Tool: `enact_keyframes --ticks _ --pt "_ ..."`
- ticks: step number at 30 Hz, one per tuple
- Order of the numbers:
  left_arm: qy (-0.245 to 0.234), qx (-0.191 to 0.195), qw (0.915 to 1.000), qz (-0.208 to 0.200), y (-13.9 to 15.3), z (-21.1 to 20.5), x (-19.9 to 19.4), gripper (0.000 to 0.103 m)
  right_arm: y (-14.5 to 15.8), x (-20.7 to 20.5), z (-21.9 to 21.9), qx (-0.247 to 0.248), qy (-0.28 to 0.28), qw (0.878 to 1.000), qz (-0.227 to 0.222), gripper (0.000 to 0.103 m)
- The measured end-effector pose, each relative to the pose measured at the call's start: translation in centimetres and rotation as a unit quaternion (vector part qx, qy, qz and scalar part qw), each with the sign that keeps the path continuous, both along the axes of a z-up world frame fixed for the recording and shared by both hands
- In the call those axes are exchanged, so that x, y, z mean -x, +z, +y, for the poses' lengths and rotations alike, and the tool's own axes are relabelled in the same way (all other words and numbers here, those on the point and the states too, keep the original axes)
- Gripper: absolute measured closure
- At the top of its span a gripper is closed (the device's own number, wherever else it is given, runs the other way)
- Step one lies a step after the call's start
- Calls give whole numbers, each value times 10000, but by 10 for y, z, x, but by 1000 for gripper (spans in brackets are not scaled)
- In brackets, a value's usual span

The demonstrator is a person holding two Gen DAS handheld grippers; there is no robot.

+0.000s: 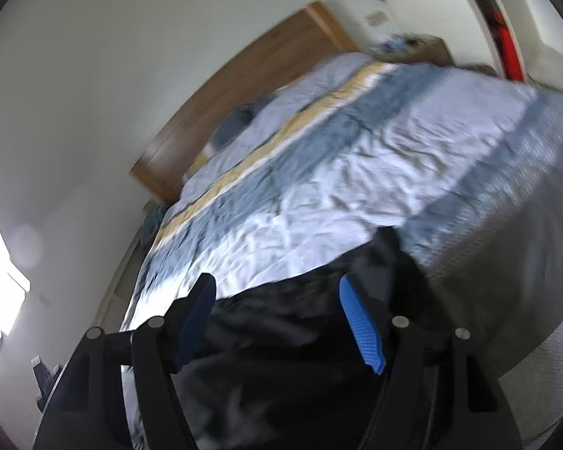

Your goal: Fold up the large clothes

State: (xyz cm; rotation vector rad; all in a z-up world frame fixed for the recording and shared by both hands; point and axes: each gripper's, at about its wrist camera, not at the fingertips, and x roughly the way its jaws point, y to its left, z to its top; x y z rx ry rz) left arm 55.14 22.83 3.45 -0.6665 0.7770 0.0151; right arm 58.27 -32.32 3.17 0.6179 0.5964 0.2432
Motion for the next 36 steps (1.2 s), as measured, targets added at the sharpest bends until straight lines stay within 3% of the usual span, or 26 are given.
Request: enact_keyframes --ticks 5,11,16,30,33,36 --pt "-448 -44 9989 -123 2 -48 10 21 9 14 65 286 614 9975 -196 36" --pt "-983 -384 9943 -168 -12 -113 4 21 0 19 146 964 1130 9881 -405 36" --pt "-1370 -752 9877 31 -32 -155 -18 21 -24 -1 187 1577 1299 9787 -185 36" --pt "-1261 -1206 9802 937 -69 -172 -142 18 -61 -119 191 1666 1229 9762 644 36" --pt "-1182 -1160 9800 1101 -74 -161 -151 18 -68 -130 178 1471 1267 9778 792 36" --pt "-1041 -1396 9761 1297 -76 -144 -151 15 -72 -129 146 1335 1132 9808 862 36"
